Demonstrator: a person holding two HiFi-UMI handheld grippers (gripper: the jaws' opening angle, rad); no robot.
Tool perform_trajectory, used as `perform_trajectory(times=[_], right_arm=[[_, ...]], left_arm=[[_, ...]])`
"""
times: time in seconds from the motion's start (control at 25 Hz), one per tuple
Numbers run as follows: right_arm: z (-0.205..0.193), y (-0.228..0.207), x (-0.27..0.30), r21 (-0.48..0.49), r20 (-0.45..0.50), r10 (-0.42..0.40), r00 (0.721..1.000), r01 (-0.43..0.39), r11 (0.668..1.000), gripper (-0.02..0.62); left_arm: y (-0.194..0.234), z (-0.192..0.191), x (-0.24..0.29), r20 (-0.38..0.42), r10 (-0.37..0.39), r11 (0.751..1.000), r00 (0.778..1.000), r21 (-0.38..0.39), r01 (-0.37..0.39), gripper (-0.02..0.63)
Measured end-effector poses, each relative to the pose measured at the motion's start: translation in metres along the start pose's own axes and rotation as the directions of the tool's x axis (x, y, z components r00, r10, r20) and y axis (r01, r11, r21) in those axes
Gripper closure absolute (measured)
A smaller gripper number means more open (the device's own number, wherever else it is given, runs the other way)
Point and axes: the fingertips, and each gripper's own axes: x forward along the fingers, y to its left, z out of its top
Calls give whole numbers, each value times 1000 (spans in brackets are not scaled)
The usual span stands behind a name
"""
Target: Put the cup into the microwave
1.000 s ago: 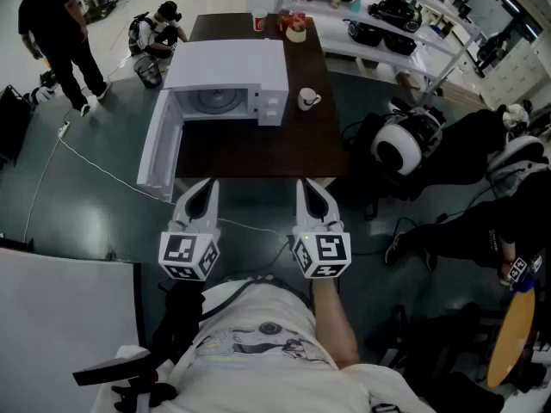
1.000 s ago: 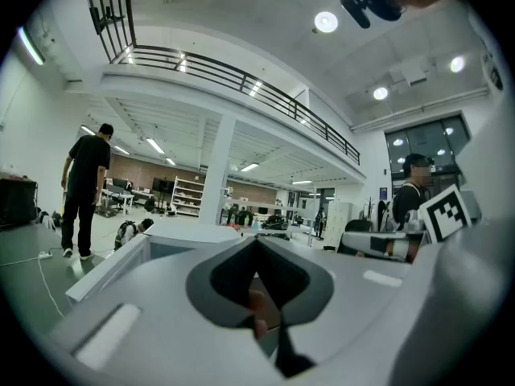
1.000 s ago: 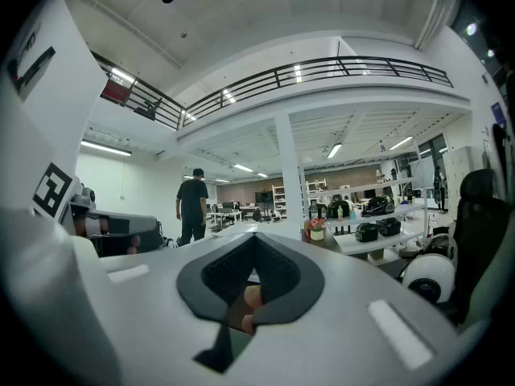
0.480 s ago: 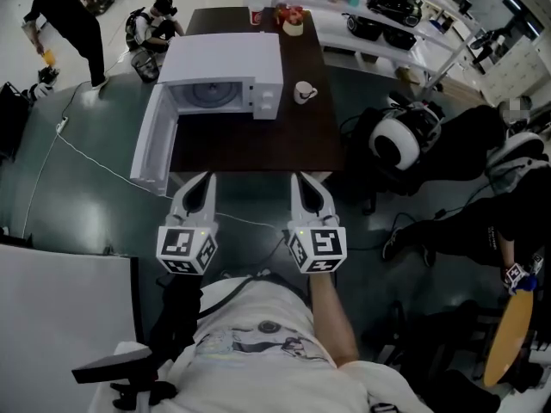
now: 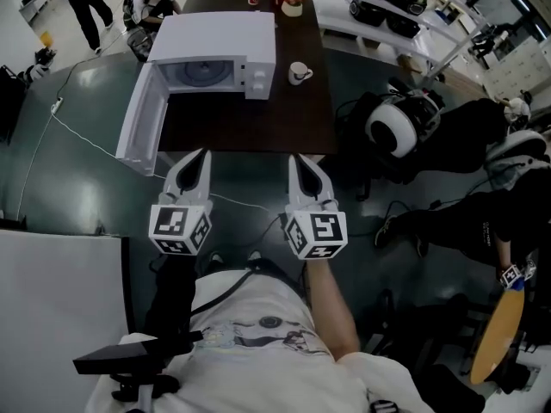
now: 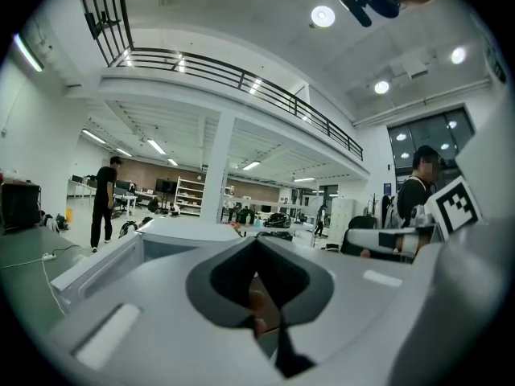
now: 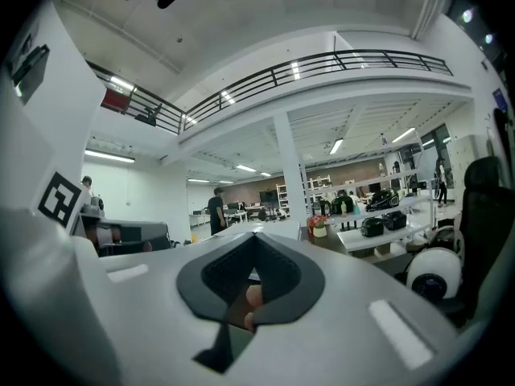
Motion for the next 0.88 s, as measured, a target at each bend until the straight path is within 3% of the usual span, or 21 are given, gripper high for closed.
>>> perform_trajectory(times=[0.44, 0.88], right_arm=[[-6, -10, 2, 52, -28, 51, 998, -49, 997, 595], [2, -17, 58, 44, -22, -14, 1000, 15, 999, 594]], left_arm=[[-12, -10, 11, -16, 25, 1000, 1000, -15, -25, 607], [29, 1, 68, -10, -36, 999, 999, -40, 36, 607]])
